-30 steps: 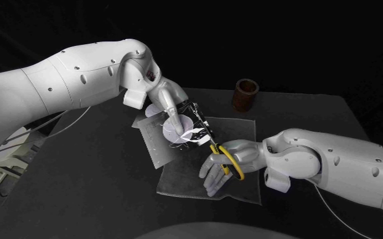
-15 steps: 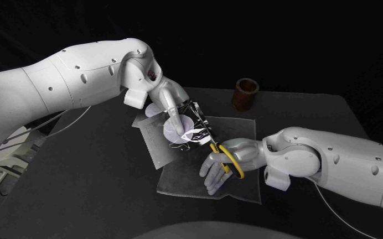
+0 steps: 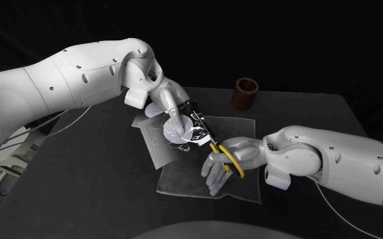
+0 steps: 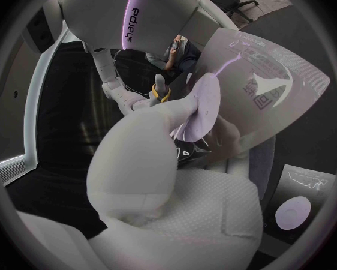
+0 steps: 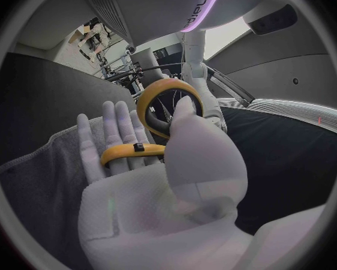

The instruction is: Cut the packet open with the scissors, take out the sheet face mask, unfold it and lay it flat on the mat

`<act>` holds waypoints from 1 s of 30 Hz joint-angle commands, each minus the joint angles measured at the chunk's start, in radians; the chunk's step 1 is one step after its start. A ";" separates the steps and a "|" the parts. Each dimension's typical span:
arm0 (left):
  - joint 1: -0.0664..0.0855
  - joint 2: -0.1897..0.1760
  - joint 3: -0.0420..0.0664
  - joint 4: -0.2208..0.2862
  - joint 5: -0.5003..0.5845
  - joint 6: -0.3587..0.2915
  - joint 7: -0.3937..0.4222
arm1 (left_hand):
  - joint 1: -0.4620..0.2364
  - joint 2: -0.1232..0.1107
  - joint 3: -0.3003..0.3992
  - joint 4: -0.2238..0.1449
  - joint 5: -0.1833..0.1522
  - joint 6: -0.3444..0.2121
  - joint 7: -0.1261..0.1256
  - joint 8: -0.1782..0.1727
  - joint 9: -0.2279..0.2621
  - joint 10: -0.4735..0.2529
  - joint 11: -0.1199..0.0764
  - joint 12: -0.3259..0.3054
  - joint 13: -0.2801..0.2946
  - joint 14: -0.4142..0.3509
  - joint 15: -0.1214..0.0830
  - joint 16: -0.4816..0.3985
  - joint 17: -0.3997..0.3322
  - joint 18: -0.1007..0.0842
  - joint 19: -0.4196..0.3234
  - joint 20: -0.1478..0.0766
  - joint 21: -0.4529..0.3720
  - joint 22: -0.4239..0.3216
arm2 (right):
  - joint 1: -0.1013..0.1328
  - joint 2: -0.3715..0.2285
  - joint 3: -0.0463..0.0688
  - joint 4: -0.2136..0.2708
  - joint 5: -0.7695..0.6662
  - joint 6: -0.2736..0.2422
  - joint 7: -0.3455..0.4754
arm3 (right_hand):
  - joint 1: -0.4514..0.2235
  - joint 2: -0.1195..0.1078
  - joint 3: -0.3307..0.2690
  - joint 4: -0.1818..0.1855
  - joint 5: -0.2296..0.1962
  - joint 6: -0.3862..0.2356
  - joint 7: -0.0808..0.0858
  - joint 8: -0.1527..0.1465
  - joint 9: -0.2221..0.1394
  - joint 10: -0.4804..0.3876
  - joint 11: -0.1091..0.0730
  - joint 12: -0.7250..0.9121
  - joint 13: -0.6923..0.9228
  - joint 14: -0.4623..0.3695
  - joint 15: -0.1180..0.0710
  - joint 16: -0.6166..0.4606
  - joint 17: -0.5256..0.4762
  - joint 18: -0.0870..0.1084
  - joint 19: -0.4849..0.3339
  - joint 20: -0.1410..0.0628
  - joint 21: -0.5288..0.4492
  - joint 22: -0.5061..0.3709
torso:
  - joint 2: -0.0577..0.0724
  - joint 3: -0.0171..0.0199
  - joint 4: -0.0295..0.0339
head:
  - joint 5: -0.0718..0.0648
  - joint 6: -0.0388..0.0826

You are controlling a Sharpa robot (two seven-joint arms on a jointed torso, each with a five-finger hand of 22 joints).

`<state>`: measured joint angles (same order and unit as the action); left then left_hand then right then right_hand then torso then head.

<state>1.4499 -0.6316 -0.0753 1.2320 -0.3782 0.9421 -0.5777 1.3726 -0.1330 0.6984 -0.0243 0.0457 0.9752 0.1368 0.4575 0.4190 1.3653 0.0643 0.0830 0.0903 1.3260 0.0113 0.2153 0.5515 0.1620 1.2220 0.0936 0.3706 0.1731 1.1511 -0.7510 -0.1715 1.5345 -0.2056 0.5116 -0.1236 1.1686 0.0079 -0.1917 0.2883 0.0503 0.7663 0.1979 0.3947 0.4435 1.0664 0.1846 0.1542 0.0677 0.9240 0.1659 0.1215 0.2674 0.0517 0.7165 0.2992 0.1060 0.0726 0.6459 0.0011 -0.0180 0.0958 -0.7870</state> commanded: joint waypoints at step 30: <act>-0.002 -0.002 -0.002 0.003 0.006 0.245 0.002 | -0.004 0.011 0.003 -0.002 0.004 0.005 0.000 0.002 0.061 0.004 0.000 0.007 0.002 0.001 -0.006 -0.004 0.002 0.017 -0.006 -0.004 0.007 0.002 | 0.004 -0.018 0.004 0.001 -0.043 -0.175 0.061 | 0.153 0.230 -0.268 -0.003 -0.001 0.229 -0.106 0.155 0.170 0.373 -0.149 0.096 0.106 0.361 -0.144 0.197 0.132 0.135 0.287 -0.131 0.119 0.018 | 0.000 0.0001 0.0002 | -0.003 -0.002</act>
<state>1.4493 -0.6362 -0.0764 1.2305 -0.3794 0.9418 -0.5801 1.3682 -0.1291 0.6978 -0.0238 0.0464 0.9732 0.1357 0.4564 0.4394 1.3650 0.0646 0.0862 0.0902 1.3255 0.0118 0.2152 0.5526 0.1623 1.2221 0.0936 0.3741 0.1737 1.1529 -0.7677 -0.1709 1.5336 -0.2453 0.3779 -0.0935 1.2731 0.1806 -0.4334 0.2853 0.0502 0.9926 0.0937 0.5465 0.6091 1.2893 0.0727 0.2468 0.1717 1.2796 0.0229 0.3148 0.3961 0.0482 0.9921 0.1747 0.2197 0.0905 0.6454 0.0009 -0.0177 0.0927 -0.7909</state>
